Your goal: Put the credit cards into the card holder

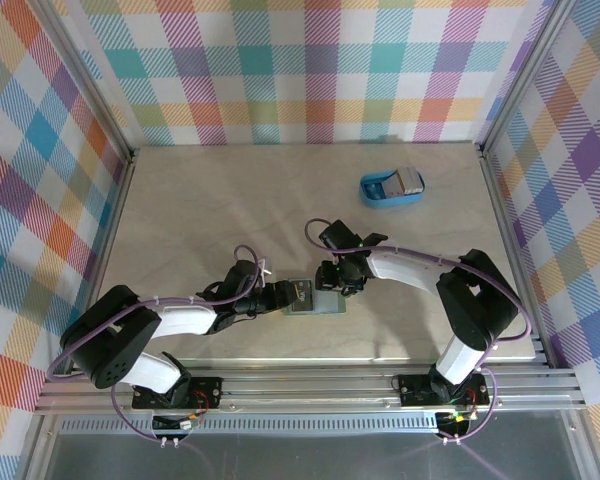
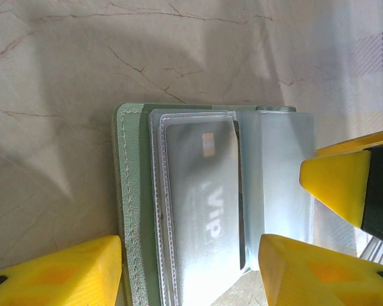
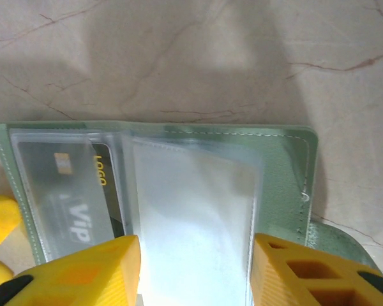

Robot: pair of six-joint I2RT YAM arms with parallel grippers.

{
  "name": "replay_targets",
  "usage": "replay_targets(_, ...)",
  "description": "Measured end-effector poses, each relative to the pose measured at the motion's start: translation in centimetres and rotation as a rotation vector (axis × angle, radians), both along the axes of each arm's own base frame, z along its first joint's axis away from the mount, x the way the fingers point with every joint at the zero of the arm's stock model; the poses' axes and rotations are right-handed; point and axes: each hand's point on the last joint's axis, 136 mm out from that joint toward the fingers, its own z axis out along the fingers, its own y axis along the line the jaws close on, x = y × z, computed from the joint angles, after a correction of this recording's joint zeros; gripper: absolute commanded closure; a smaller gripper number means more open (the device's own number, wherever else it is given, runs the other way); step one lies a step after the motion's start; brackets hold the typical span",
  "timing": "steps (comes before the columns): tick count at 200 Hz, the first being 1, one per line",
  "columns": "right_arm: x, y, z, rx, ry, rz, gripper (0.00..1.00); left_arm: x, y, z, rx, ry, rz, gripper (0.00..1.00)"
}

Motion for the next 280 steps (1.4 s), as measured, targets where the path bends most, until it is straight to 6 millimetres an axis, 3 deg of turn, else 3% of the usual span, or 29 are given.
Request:
replay_targets(119,0.0,-0.5,-0.2,-0.037,-0.005,0.014,0.49,0.1,0.0,0.0,0.0,0.004,0.002,0.42)
replay_targets(185,0.3,-0.1,-1.5,-0.044,0.014,0.017,0.48,0.0,0.0,0.0,0.001,0.005,0.002,0.42)
replay_targets(280,0.1,2.1,-1.4,0.07,0.049,0.024,0.52,0.0,0.0,0.0,0.001,0.005,0.002,0.42)
